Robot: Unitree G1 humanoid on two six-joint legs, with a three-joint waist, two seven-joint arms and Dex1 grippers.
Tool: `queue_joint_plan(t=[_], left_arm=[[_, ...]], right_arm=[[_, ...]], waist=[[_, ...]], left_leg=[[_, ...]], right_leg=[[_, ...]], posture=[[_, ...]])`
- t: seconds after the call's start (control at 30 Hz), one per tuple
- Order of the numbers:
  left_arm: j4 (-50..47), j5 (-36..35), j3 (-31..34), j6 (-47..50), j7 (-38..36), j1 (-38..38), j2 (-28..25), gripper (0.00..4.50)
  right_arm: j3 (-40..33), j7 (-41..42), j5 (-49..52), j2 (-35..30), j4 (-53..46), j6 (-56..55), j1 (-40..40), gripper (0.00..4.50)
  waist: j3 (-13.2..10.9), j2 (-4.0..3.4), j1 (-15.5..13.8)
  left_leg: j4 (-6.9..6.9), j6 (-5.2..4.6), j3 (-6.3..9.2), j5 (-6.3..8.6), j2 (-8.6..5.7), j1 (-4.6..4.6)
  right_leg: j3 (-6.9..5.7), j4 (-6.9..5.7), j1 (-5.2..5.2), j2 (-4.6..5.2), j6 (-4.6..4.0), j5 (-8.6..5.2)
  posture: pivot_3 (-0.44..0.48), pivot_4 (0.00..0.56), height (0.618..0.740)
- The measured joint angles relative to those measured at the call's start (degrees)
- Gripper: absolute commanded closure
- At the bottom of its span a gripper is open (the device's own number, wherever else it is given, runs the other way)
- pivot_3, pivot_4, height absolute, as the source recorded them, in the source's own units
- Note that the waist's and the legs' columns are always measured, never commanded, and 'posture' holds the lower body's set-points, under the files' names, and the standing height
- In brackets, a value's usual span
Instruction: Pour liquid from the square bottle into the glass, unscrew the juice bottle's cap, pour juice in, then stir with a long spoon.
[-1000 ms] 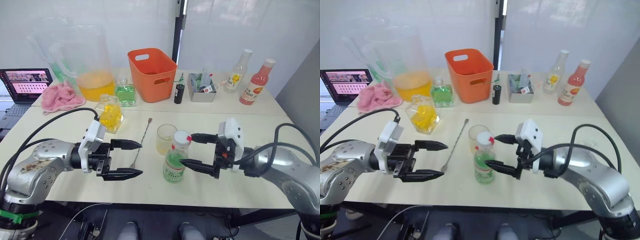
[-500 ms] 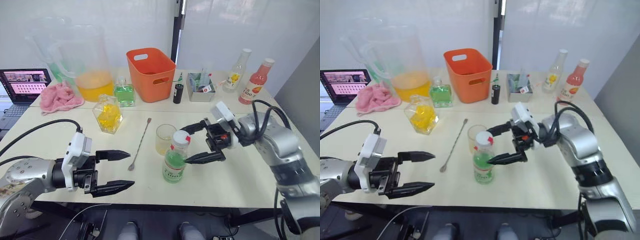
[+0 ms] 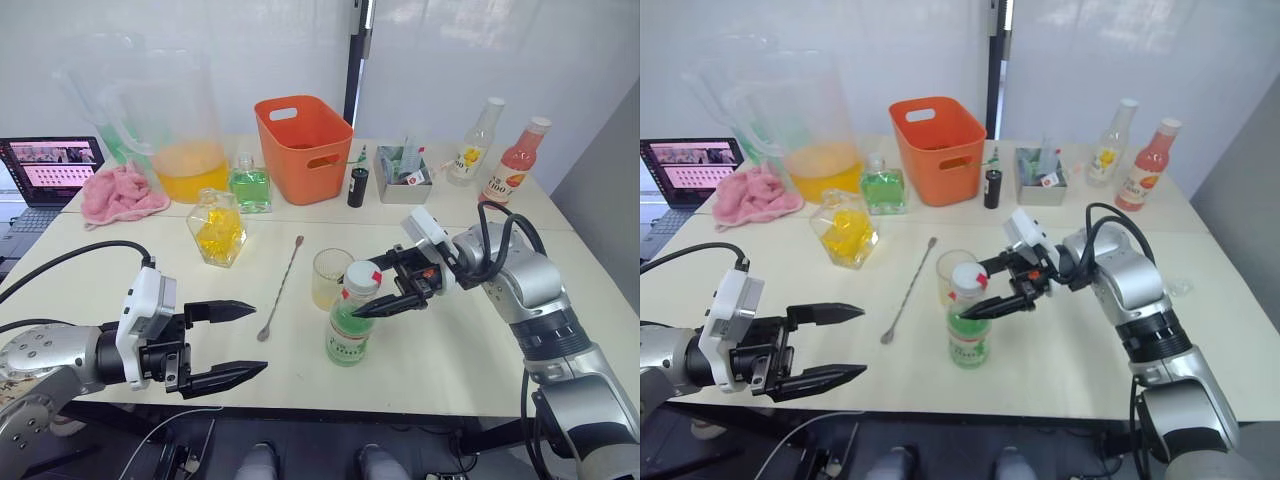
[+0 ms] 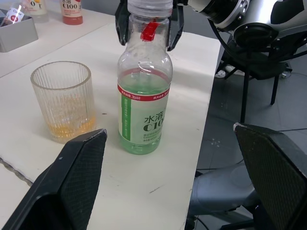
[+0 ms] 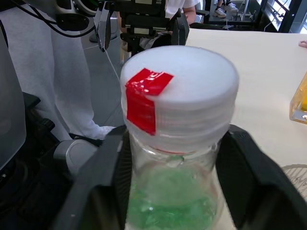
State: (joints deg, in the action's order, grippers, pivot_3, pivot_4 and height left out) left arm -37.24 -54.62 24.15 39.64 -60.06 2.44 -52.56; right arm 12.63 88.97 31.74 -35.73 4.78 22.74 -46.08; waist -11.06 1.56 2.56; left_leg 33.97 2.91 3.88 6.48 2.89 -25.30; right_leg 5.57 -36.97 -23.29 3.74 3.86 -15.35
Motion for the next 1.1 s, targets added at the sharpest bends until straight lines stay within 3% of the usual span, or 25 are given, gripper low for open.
queue_joint_plan(t=[0.3,0.83,1.07,1.1], left_arm=[[4.39,0.65,-4.81,-0.3,-1.95,-5.77,0.0,0.0],[15.64,6.47,-16.86,-4.35,-11.02,-19.2,0.4,0.0],[17.89,8.59,-18.41,-4.91,-12.74,-20.74,0.98,0.0],[17.89,8.95,-18.51,-5.25,-12.87,-20.74,1.09,0.0]], right_arm=[[-3.51,-5.4,1.38,-0.7,-9.46,4.34,5.85,3.08],[-9.7,-33.08,4.26,-0.65,-32.58,18.35,17.8,3.08],[-10.83,-37.05,5.47,-0.64,-35.85,18.58,21.2,3.08],[-10.88,-36.93,5.46,-0.74,-35.83,18.16,21.56,2.06]], waist=[[0.0,0.0,-0.08],[0.0,0.01,-0.07],[0.01,0.01,0.03],[0.01,0.02,0.0]], left_leg=[[-0.01,0.0,0.0,0.0,0.0,-0.01],[-0.04,-0.01,0.01,-0.01,0.01,-0.03],[-0.04,-0.01,0.01,-0.01,0.02,-0.01],[-0.03,-0.01,0.01,-0.01,0.02,-0.01]], right_leg=[[0.0,-0.02,-0.02,-0.01,0.06,0.03],[0.03,-0.03,-0.06,-0.04,0.06,0.03],[0.03,-0.03,-0.02,-0.04,0.07,0.03],[0.03,-0.03,-0.01,-0.04,0.05,0.02]], posture=[[0.0,0.15,0.74],[0.0,0.15,0.74],[0.0,0.15,0.74],[0.0,0.15,0.74]])
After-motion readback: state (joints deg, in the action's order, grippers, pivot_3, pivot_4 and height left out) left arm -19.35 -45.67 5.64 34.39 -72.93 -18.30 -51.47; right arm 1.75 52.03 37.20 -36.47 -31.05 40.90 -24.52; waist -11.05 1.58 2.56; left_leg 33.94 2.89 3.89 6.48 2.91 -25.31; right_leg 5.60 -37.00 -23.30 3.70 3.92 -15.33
